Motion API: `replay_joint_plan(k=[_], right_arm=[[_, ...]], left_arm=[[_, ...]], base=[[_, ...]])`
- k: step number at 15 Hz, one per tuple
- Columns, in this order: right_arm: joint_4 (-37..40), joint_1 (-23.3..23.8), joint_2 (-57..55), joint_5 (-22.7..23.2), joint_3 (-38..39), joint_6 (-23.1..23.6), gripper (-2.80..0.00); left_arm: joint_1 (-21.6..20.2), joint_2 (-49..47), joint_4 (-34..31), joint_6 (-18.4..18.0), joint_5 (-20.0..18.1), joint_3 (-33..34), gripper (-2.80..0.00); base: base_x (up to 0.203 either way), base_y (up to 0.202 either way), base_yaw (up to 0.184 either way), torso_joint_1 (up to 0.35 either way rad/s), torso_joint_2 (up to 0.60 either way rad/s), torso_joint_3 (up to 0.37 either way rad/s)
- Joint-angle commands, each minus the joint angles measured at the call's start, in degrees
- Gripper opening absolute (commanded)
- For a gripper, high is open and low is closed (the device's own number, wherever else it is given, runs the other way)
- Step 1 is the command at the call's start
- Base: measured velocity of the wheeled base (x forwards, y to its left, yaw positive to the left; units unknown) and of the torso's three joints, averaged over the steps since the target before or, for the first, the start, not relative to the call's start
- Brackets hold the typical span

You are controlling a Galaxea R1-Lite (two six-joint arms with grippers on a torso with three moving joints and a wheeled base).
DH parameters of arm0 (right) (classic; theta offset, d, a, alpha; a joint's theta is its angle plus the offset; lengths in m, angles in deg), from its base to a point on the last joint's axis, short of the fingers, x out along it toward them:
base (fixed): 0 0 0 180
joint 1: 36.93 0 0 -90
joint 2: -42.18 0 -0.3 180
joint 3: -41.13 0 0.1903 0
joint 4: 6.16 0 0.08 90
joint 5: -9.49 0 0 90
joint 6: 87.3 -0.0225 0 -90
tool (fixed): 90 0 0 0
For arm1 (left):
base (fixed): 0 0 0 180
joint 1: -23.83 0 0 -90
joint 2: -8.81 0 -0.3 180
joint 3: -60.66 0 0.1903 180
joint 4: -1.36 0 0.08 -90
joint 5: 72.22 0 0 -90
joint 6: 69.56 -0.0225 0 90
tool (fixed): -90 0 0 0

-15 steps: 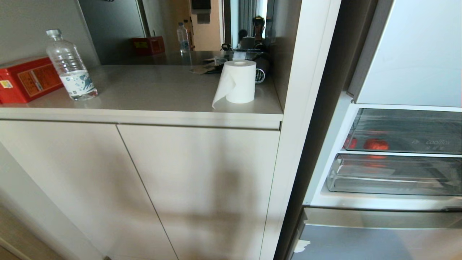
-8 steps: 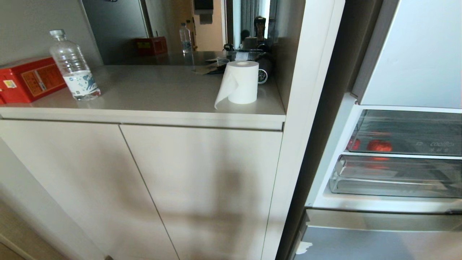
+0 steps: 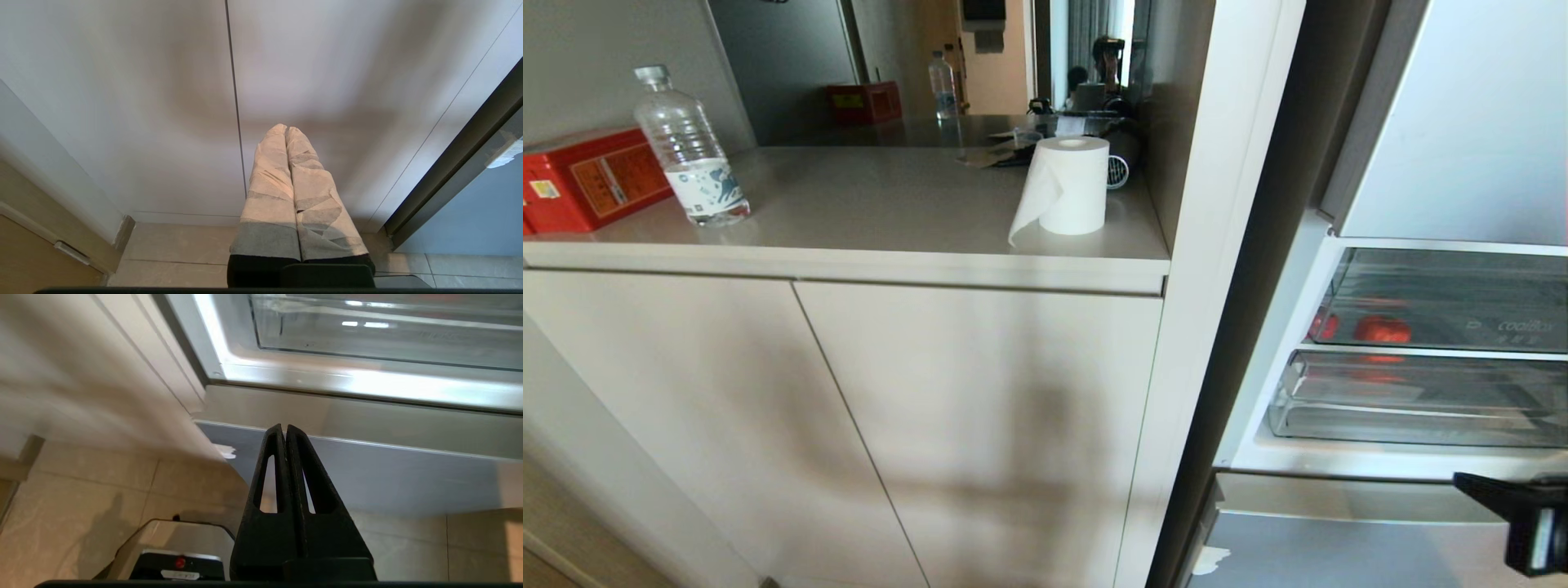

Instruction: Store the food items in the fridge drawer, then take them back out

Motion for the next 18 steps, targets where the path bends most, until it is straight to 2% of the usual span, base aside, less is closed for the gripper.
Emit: replay_joint_plan(k=[1, 3, 7, 11, 16, 18], right_arm=[[-10.8, 0.0, -17.5, -0.6, 0.7, 0.0, 0.0], [-19.8, -0.2, -23.8, -1.9, 1.5, -0.2, 0.0], [-31.5, -2.6, -30.5, -2.5, 1.9, 0.0, 0.0], [-44.7, -5.9, -36.8, -8.9, 2.7, 1.5, 0.0], [-50.2, -7.3, -40.5, -9.1, 2.8, 1.8, 0.0], [-55.4, -7.3, -44.7, -9.2, 2.2, 1.7, 0.0]], left_arm=[[0.0, 0.0, -0.1, 0.0, 0.0, 0.0, -2.8], [0.0, 0.0, -0.1, 0.0, 0.0, 0.0, -2.8], [0.0, 0.0, -0.1, 0.0, 0.0, 0.0, -2.8], [0.0, 0.0, -0.1, 0.0, 0.0, 0.0, -2.8], [0.0, 0.0, -0.1, 0.0, 0.0, 0.0, -2.8], [0.0, 0.0, -0.1, 0.0, 0.0, 0.0, -2.8]], base=[[0.0, 0.0, 0.0, 0.0, 0.0, 0.0], [0.0, 0.0, 0.0, 0.0, 0.0, 0.0], [0.0, 0.0, 0.0, 0.0, 0.0, 0.0], [0.0, 0.0, 0.0, 0.0, 0.0, 0.0], [0.0, 0.0, 0.0, 0.0, 0.0, 0.0], [0.0, 0.0, 0.0, 0.0, 0.0, 0.0]])
